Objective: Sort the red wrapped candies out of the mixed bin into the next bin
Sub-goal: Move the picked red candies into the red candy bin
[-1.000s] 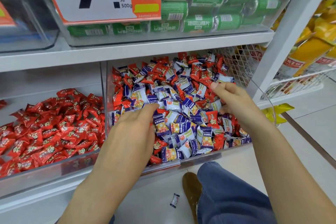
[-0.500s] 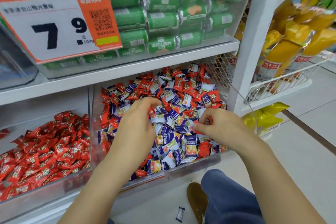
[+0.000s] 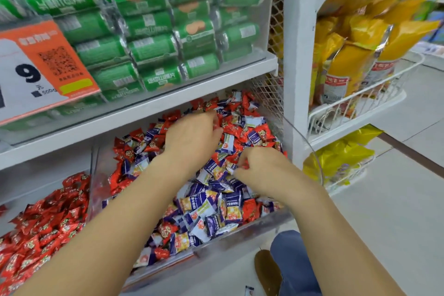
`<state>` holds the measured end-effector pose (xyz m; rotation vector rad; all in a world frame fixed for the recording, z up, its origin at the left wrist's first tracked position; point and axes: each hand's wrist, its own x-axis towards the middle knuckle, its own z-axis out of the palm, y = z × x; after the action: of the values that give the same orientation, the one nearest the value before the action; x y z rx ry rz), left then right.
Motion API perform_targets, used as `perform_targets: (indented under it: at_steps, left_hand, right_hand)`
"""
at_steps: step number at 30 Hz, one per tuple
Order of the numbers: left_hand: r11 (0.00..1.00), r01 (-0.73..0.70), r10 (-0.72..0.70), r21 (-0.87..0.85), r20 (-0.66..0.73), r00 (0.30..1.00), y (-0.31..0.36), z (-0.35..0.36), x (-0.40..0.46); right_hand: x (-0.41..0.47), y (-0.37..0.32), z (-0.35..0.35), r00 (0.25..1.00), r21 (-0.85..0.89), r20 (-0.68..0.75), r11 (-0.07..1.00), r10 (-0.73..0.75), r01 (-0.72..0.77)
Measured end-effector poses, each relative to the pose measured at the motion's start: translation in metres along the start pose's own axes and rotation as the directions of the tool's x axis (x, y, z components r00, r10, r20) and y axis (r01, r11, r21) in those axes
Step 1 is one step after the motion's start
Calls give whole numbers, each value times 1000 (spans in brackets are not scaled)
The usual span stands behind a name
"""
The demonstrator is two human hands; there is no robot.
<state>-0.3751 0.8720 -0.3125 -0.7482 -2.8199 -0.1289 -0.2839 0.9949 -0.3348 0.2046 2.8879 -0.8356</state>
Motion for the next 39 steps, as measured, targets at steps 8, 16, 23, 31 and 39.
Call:
perform_targets:
  at_steps: [8, 16, 23, 31, 39]
  left_hand:
    - [990, 102, -116, 98, 151, 982, 20, 34, 29]
    - [1000, -16, 16, -9, 0, 1000, -10, 30, 18]
    - [998, 19, -16, -57, 55, 998, -37, -11, -7]
    - [987, 34, -8, -156, 167, 986, -41, -7, -17]
    - [976, -217, 186, 30, 406, 895, -32, 2, -11]
  right_hand:
    - [6, 11, -11, 950, 121, -289, 989, 121, -89]
    - [18, 15, -16, 878, 155, -469, 988, 98, -27]
    - [42, 9, 1, 924, -25, -358, 991, -131, 131]
    - [48, 2, 24, 915, -203, -362, 973, -180, 112]
    - [32, 2, -5, 945, -32, -323, 999, -42, 34]
